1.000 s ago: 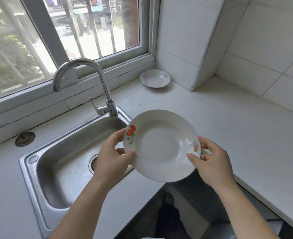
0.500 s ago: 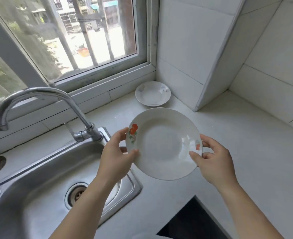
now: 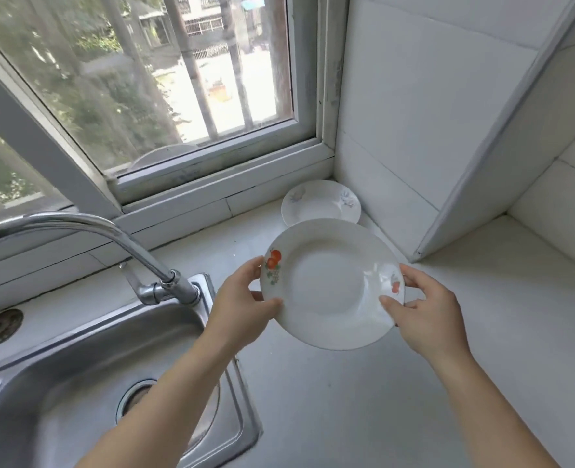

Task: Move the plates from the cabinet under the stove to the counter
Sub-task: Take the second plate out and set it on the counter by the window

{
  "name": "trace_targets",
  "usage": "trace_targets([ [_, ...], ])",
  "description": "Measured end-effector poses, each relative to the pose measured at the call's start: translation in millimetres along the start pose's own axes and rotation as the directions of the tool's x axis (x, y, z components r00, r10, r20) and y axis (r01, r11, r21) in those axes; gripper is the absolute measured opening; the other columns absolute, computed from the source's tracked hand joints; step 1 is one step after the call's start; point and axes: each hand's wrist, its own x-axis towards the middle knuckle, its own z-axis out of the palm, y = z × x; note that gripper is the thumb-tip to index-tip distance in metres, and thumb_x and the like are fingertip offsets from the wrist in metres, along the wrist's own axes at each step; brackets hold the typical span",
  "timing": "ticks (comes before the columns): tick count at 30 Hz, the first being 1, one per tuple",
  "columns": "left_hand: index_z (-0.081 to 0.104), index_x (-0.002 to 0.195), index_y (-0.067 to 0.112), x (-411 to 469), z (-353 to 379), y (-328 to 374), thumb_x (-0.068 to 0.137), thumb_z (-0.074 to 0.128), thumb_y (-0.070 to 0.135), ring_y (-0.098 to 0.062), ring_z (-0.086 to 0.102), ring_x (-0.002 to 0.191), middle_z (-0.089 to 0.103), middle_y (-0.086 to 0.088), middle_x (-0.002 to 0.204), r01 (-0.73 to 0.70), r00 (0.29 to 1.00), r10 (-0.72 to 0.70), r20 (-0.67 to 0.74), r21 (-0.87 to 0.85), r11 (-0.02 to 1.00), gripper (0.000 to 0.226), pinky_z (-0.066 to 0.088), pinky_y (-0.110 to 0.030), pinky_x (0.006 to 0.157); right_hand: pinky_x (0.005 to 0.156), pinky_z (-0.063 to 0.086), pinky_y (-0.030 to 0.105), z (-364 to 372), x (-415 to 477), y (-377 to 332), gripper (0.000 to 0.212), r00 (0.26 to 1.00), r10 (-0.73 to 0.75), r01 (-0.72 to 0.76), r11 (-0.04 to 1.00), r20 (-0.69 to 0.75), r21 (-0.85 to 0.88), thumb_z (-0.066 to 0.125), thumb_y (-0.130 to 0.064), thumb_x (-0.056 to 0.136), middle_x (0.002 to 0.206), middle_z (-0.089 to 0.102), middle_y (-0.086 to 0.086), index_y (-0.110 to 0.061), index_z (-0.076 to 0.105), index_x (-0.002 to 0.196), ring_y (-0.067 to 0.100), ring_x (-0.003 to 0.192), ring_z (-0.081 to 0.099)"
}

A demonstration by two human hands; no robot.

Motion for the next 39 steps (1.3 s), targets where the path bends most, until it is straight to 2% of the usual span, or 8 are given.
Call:
trace_targets([
  [3, 0.052, 0.086, 0.062, 28.8, 2.7, 0.8, 0.069, 0.068, 0.001, -0.010, 0.070, 0.071, 0.059, 0.035, 0.098, 0.016, 1.000, -0.016, 0.005, 0.005, 1.000, 0.065, 0.058, -0.043, 0.076, 0.064, 0.050, 0.032, 6.1, 30.0, 1.0, 0.041, 0.999, 0.005, -0.004, 1.000, 0.033, -0.012, 0.072, -0.016, 0.072, 0.077, 0.064, -0.009, -0.038, 0.059, 0.104, 0.022, 0.064, 0.064],
  [7, 0.053, 0.090, 0.055, 68.0, 11.5, 0.4, 0.070, 0.070, 0.000, -0.014, 0.071, 0.070, 0.059, 0.029, 0.104, 0.044, 0.999, -0.044, 0.019, -0.022, 0.999, 0.062, 0.059, -0.042, 0.073, 0.064, 0.047, 0.028, 13.1, 70.2, 2.4, 0.044, 0.997, 0.034, -0.032, 0.999, 0.067, -0.032, 0.072, -0.018, 0.073, 0.086, 0.060, -0.025, -0.038, 0.056, 0.109, 0.016, 0.067, 0.062],
  [11, 0.058, 0.103, 0.044, 103.5, 24.5, -0.9, 0.071, 0.067, -0.003, -0.016, 0.070, 0.071, 0.061, 0.024, 0.105, 0.102, 0.994, -0.100, 0.031, -0.049, 0.994, 0.058, 0.059, -0.038, 0.070, 0.058, 0.047, 0.027, 19.6, 110.6, 4.1, 0.032, 0.995, 0.012, -0.005, 0.997, 0.101, -0.076, 0.071, -0.015, 0.072, 0.075, 0.058, -0.032, -0.041, 0.058, 0.086, 0.018, 0.062, 0.062],
  [16, 0.056, 0.113, 0.033, 144.6, 35.2, 0.2, 0.071, 0.067, -0.003, -0.012, 0.069, 0.069, 0.059, 0.021, 0.104, 0.179, 0.984, -0.178, 0.023, -0.053, 0.983, 0.056, 0.050, -0.018, 0.046, 0.055, 0.043, 0.022, 34.5, 151.6, 8.7, 0.035, 0.991, -0.023, 0.038, 0.993, 0.129, -0.114, 0.070, -0.014, 0.071, 0.079, 0.059, -0.028, -0.044, 0.056, 0.081, 0.009, 0.067, 0.061],
  [20, 0.056, 0.118, 0.026, 175.0, 43.3, -2.1, 0.070, 0.066, -0.008, -0.015, 0.068, 0.075, 0.059, 0.008, 0.113, 0.214, 0.977, -0.214, 0.013, -0.103, 0.971, 0.060, 0.057, -0.023, 0.057, 0.053, 0.032, 0.010, 45.5, 180.3, 12.6, 0.034, 0.991, 0.001, 0.018, 0.990, 0.136, -0.140, 0.071, -0.015, 0.071, 0.079, 0.056, -0.028, -0.040, 0.054, 0.085, -0.009, 0.069, 0.051],
  [24, 0.052, 0.130, 0.019, 200.5, 46.2, -9.2, 0.069, 0.067, -0.008, -0.020, 0.068, 0.083, 0.056, 0.003, 0.123, 0.270, 0.962, -0.274, -0.001, -0.149, 0.951, 0.069, 0.054, -0.019, 0.053, 0.053, 0.032, 0.005, 56.0, 204.5, 17.1, 0.033, 0.987, 0.013, 0.014, 0.987, 0.161, -0.161, 0.071, -0.014, 0.071, 0.082, 0.056, -0.025, -0.035, 0.057, 0.093, -0.013, 0.072, 0.049],
  [31, 0.045, 0.137, 0.017, 224.8, 50.7, -33.1, 0.068, 0.069, -0.007, -0.026, 0.065, 0.097, 0.054, 0.000, 0.130, 0.332, 0.941, -0.337, 0.004, -0.185, 0.925, 0.077, 0.053, -0.022, 0.054, 0.057, 0.031, 0.004, 73.8, 230.2, 25.6, 0.040, 0.984, 0.004, 0.035, 0.976, 0.178, -0.217, 0.073, -0.013, 0.071, 0.082, 0.054, -0.026, -0.028, 0.062, 0.107, 0.005, 0.080, 0.054],
  [39, 0.046, 0.137, 0.017, 240.2, 52.1, -43.6, 0.070, 0.070, -0.003, -0.021, 0.064, 0.101, 0.054, 0.004, 0.133, 0.276, 0.958, -0.284, -0.041, -0.133, 0.952, 0.074, 0.055, -0.024, 0.063, 0.054, 0.034, 0.000, 82.0, 244.0, 29.8, 0.041, 0.986, 0.007, 0.032, 0.973, 0.166, -0.229, 0.075, -0.013, 0.071, 0.084, 0.055, -0.024, -0.026, 0.062, 0.107, 0.003, 0.081, 0.052],
])
